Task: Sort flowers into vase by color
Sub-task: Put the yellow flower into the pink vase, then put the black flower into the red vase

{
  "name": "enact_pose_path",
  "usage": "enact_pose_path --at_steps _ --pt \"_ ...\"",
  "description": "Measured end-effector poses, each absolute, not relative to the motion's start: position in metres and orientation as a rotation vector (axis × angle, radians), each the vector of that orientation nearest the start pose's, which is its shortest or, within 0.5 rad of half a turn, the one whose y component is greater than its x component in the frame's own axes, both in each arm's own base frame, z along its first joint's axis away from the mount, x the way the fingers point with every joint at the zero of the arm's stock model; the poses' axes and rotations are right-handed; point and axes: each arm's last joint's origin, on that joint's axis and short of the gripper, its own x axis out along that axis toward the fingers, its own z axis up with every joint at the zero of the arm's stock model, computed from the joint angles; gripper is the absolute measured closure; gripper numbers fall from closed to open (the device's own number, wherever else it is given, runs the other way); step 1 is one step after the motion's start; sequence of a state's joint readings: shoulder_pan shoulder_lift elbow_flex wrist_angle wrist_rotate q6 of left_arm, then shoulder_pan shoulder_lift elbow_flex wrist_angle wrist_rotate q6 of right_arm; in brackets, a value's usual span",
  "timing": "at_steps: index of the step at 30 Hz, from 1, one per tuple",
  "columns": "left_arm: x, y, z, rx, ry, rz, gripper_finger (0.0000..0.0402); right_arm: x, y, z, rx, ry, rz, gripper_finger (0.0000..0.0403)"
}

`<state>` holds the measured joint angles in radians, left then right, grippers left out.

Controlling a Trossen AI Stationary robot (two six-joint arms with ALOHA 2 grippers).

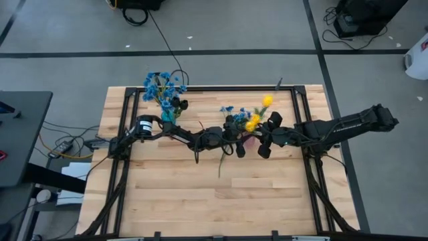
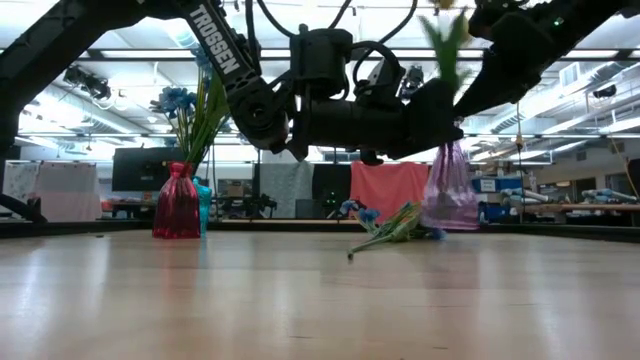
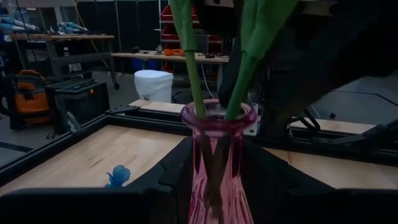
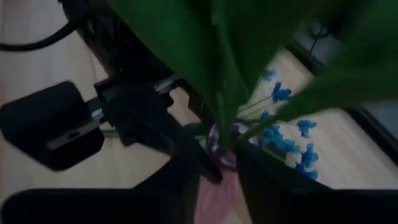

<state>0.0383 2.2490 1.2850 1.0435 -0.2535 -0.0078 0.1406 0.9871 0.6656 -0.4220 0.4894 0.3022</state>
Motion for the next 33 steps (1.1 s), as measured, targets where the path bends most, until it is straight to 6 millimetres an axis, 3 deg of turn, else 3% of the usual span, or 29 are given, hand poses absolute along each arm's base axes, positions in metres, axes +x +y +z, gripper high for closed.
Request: enact_pose_path --at_steps 5,9,20,33 --pt "0.47 0.025 0.15 -0.016 -0.072 0.298 0.0279 0.184 0.014 0.254 0.115 0.675 -0.411 0.0227" --pt "0.47 0.026 0.149 -0.014 -0.06 0.303 0.0279 0.175 0.016 0.263 0.177 0.646 -0.404 0.0203" --pt "0.471 0.023 0.147 -0.039 -0.043 0.221 0.0279 0.171 0.037 0.255 0.285 0.714 -0.356 0.02" --pt "0.471 0.0 0.149 -0.037 -0.095 0.144 0.0279 0.165 0.054 0.254 0.364 0.732 -0.281 0.02"
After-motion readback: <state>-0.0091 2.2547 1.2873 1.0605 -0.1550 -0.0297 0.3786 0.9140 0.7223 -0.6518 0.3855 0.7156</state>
